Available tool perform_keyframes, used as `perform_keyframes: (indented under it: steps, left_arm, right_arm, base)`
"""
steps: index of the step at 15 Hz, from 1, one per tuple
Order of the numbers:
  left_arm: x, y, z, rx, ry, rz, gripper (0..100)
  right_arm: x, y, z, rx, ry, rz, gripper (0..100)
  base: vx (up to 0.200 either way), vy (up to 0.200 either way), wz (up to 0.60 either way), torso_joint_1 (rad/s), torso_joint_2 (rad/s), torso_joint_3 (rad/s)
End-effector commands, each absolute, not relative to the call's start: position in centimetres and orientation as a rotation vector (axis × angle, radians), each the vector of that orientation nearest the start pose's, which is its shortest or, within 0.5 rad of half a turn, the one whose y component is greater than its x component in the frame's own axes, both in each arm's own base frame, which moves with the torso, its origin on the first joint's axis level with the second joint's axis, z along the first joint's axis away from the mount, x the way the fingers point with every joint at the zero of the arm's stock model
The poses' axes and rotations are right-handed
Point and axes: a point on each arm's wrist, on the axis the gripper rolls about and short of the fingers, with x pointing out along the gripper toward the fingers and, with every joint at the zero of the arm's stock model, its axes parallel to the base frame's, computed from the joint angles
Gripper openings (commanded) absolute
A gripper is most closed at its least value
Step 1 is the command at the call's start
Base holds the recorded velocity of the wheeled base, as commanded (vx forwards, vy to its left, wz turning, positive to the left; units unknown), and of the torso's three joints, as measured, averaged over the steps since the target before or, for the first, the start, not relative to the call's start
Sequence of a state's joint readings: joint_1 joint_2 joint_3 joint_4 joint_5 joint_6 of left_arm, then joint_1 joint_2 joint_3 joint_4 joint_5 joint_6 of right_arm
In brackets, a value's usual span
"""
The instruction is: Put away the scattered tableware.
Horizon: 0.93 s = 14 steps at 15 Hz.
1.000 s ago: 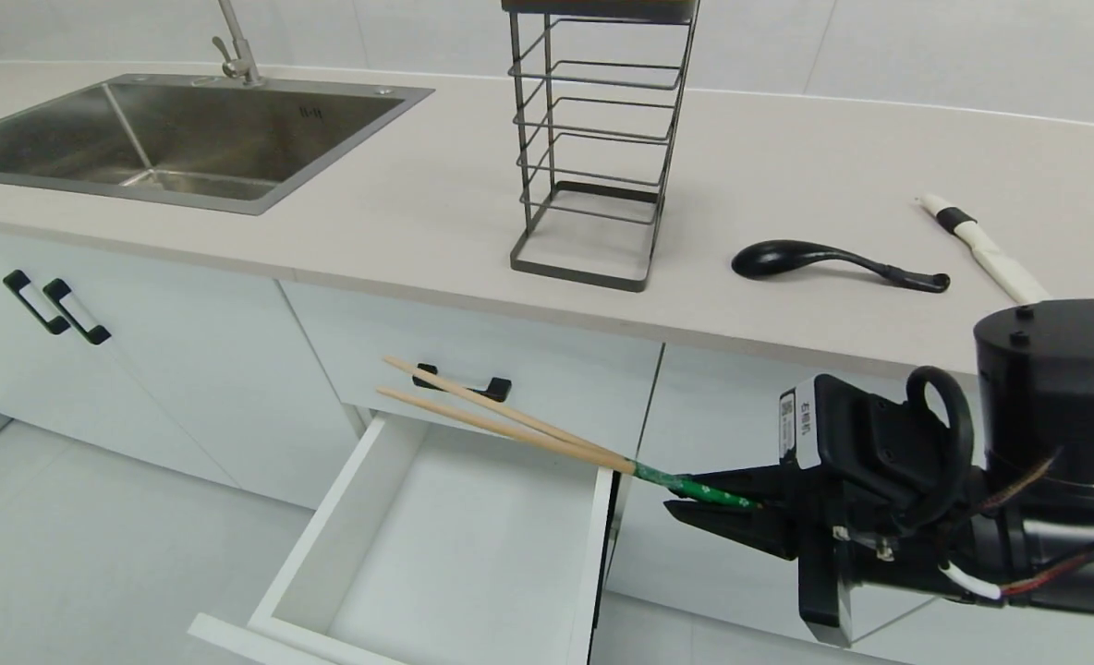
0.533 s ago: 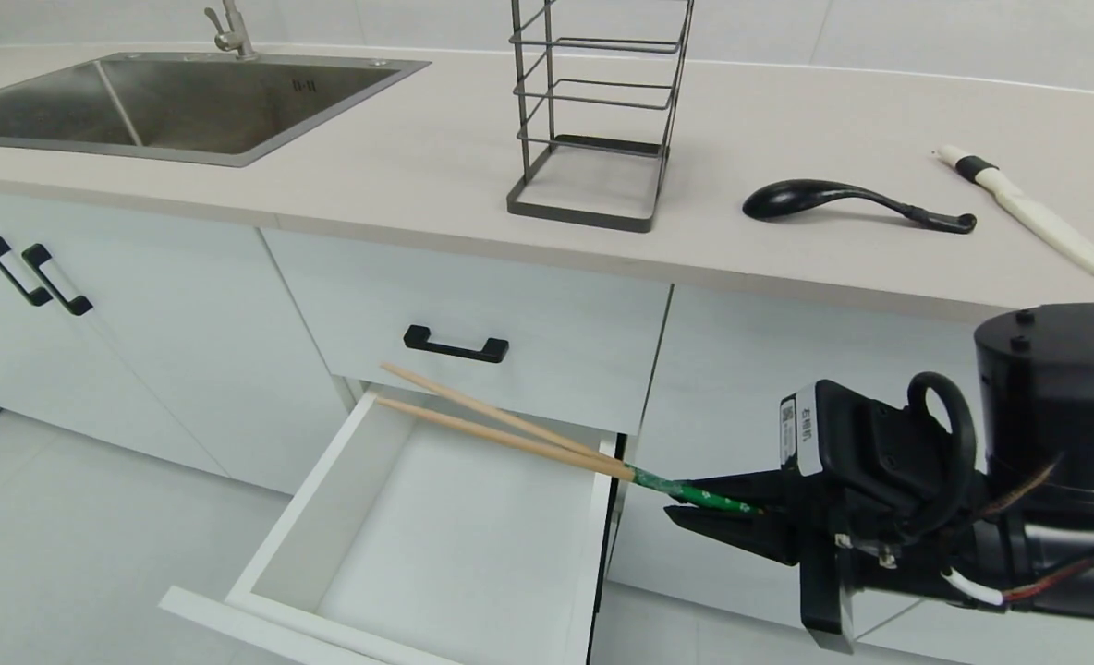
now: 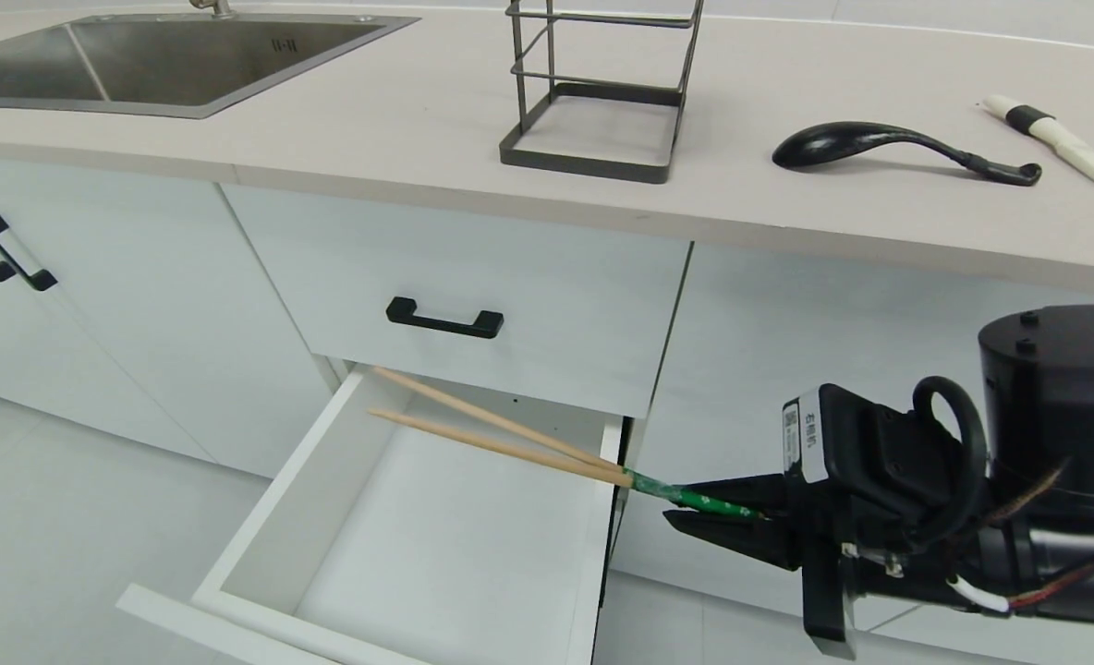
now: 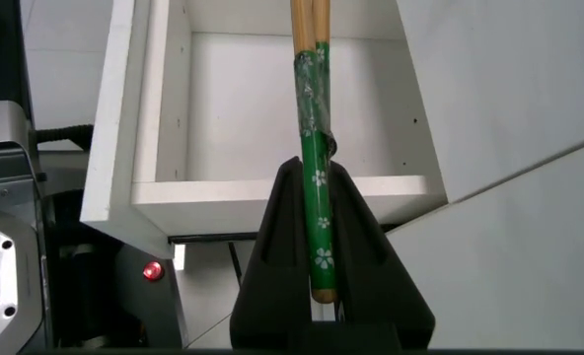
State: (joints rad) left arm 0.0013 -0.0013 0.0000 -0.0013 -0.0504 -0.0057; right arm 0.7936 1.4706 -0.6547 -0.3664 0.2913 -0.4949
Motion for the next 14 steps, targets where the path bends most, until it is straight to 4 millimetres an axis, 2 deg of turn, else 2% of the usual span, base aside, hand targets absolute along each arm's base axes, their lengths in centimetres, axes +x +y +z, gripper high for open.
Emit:
perform_keyframes:
  steps: [1, 3, 7, 8, 10, 12, 14]
  left_arm:
    - [-2.3, -0.1, 7.6, -0.006, -0.001, -0.049, 100]
    - [-2.3, -0.1, 7.6, -0.006, -0.001, -0.049, 100]
    - [-2.3, -0.1, 7.6, -0.006, -0.001, -0.049, 100]
    - [-2.3, -0.1, 7.6, -0.006, -0.001, -0.049, 100]
    - [-2.3, -0.1, 7.6, -0.006, -0.001, -0.049, 100]
    - [-2.3, -0.1, 7.6, -0.006, -0.001, -0.049, 100]
    - [-2.3, -0.1, 7.6, -0.006, -0.001, -0.049, 100]
  right_arm:
    - [16.2, 17.0, 17.9, -0.555, 0.188, 1.145, 0]
    - [16.2, 16.0, 17.8, -0.555, 0.206, 1.113, 0]
    - [14.6, 14.1, 17.8, -0.552, 0.212, 1.099, 0]
    - [13.0, 12.7, 15.8, -0.562, 0.266, 1.110, 0]
    - [10.5, 10.3, 13.9, -0.537, 0.316, 1.101, 0]
    - [9.5, 9.0, 14.5, -0.483, 0.291, 1.065, 0]
    - [9.8, 9.4, 15.3, -0.475, 0.260, 1.072, 0]
  base:
    - [0.000, 0.000, 0.00, 0.000, 0.00, 0.000]
    - [0.000, 0.000, 0.00, 0.000, 0.00, 0.000]
    - [0.000, 0.000, 0.00, 0.000, 0.00, 0.000]
    - [0.000, 0.000, 0.00, 0.000, 0.00, 0.000]
    - [0.000, 0.000, 0.00, 0.000, 0.00, 0.000]
    - [0.000, 0.000, 0.00, 0.000, 0.00, 0.000]
    - [0.000, 0.000, 0.00, 0.000, 0.00, 0.000]
